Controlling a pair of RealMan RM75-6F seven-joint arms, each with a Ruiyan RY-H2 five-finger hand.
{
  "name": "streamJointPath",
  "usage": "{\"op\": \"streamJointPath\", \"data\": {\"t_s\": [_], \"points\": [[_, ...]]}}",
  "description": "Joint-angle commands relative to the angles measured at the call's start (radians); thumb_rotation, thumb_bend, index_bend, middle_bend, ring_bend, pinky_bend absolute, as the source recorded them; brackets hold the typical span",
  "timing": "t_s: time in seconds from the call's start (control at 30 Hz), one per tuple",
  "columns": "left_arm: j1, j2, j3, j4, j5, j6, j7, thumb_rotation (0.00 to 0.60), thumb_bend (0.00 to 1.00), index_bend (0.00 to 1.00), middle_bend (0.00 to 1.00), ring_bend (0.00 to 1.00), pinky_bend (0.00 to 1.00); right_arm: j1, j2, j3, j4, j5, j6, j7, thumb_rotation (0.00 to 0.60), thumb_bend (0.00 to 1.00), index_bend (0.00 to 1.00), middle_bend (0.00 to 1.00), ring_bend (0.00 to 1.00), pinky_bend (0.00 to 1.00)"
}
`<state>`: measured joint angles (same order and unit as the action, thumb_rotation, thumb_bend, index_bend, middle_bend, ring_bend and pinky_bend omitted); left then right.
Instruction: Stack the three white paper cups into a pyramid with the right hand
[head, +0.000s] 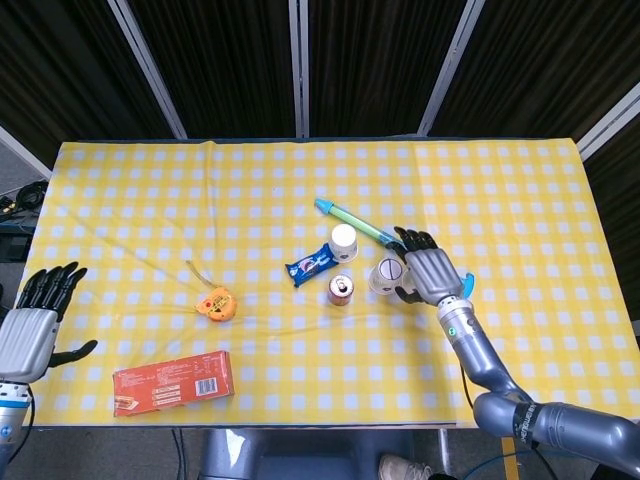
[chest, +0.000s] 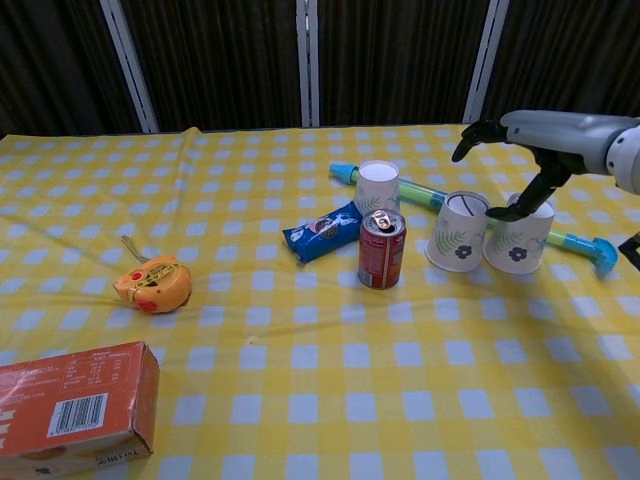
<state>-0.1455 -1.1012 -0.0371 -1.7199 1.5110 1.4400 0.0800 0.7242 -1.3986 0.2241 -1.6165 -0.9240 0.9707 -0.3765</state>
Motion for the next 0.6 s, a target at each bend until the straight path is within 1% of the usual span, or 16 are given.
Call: {"op": "streamJointPath", "data": {"t_s": [0.03, 0.17, 0.3, 0.43, 0.6], "points": [[0.000, 0.001, 0.000, 0.001, 0.000, 0.000, -0.003, 0.600, 0.00, 0.00, 0.00, 0.00, 0.00, 0.006, 0.023, 0.013, -0.034, -0.011, 0.017, -0.009, 0.600, 0.22, 0.21, 0.00, 0.00, 0.00], [0.000, 0.002, 0.000, 0.002, 0.001, 0.000, -0.007, 0.600, 0.00, 0.00, 0.00, 0.00, 0.00, 0.029, 0.038, 0.036, -0.078, -0.007, 0.025, -0.032, 0.600, 0.21, 0.24, 0.00, 0.00, 0.00], [-0.001, 0.004, -0.002, 0.003, -0.005, -0.003, -0.015, 0.600, 0.00, 0.00, 0.00, 0.00, 0.00, 0.075, 0.027, 0.059, -0.088, 0.037, 0.011, -0.071, 0.600, 0.21, 0.25, 0.00, 0.00, 0.00], [-0.002, 0.006, -0.004, 0.008, -0.009, -0.006, -0.023, 0.600, 0.00, 0.00, 0.00, 0.00, 0.00, 0.111, 0.000, 0.072, -0.062, 0.085, -0.005, -0.093, 0.600, 0.21, 0.23, 0.00, 0.00, 0.00], [-0.005, 0.008, -0.007, 0.014, -0.018, -0.013, -0.035, 0.600, 0.00, 0.00, 0.00, 0.00, 0.00, 0.175, -0.048, 0.087, 0.023, 0.172, -0.041, -0.127, 0.600, 0.21, 0.18, 0.00, 0.00, 0.00]]}}
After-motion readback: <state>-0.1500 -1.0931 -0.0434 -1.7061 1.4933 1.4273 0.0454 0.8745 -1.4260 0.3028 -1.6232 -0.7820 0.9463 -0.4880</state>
